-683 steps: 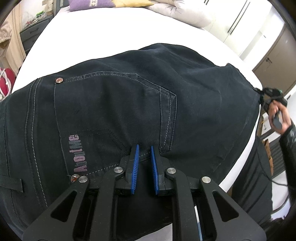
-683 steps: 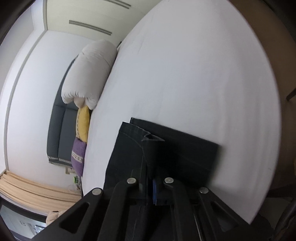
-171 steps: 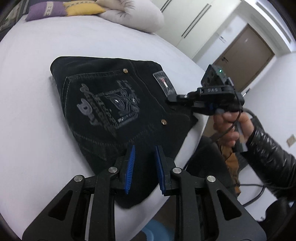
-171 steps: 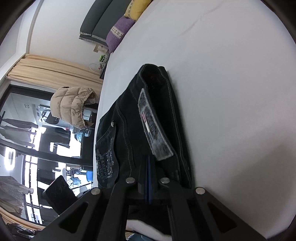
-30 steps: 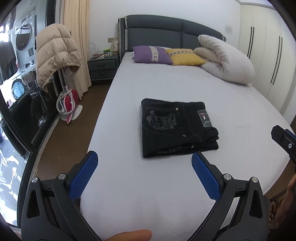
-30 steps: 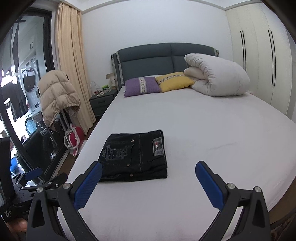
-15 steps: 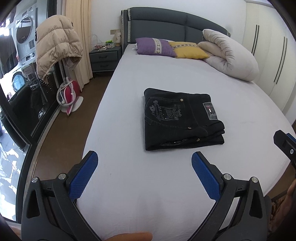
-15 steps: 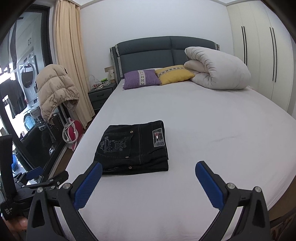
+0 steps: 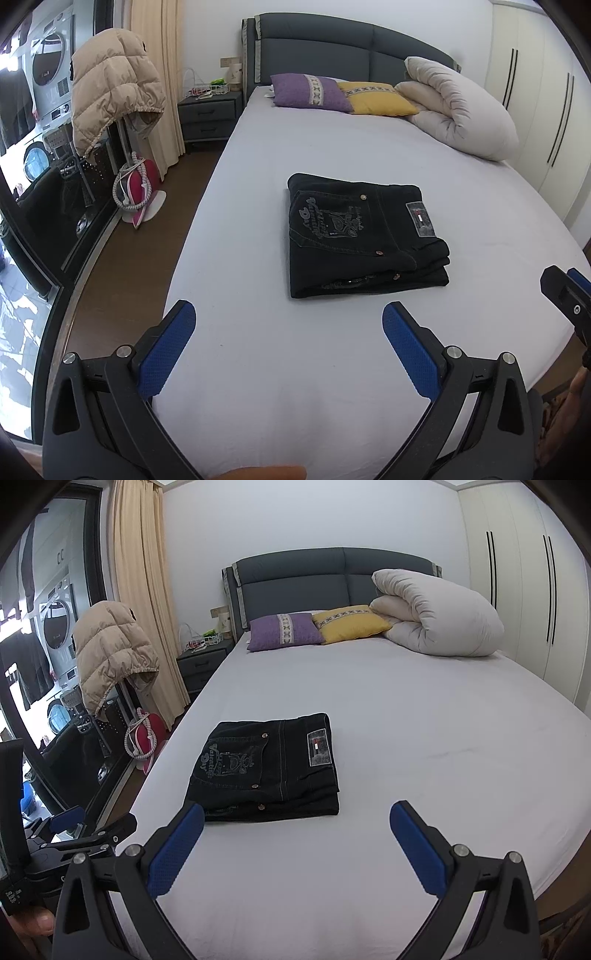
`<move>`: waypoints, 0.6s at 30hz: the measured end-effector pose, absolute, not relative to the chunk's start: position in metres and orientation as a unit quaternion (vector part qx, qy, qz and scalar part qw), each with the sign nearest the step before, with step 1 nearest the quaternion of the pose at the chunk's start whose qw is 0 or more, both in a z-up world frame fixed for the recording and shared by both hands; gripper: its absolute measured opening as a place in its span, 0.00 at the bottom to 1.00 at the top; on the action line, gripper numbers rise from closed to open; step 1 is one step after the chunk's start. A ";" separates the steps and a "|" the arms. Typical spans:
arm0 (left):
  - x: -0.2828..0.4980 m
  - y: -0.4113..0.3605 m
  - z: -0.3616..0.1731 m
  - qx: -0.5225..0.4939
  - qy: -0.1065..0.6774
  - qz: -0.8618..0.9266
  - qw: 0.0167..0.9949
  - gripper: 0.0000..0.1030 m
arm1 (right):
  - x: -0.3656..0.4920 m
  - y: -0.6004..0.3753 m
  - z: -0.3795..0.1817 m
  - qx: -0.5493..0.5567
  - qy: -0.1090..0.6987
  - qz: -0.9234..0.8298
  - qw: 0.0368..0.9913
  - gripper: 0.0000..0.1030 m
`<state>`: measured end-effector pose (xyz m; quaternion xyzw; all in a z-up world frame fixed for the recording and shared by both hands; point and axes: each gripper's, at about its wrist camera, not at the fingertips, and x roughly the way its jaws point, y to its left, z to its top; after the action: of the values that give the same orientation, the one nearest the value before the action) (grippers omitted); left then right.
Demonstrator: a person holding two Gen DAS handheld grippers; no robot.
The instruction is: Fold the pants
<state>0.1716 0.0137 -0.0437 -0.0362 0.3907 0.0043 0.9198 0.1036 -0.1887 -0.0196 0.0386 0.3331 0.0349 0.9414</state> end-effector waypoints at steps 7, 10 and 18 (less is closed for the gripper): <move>0.170 0.012 -0.045 -0.034 0.393 0.003 0.919 1.00 | 0.104 -0.188 -0.021 0.039 0.335 0.034 0.941 1.00; 0.170 0.011 -0.046 -0.033 0.394 0.003 0.919 1.00 | 0.104 -0.188 -0.021 0.039 0.334 0.035 0.941 1.00; 0.170 0.010 -0.047 -0.033 0.395 0.002 0.918 1.00 | 0.104 -0.188 -0.021 0.039 0.335 0.034 0.941 1.00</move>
<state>0.1704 0.0099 -0.0474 -0.0327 0.3949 0.0017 0.9181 0.1037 -0.1879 -0.0207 0.0394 0.3350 0.0341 0.9408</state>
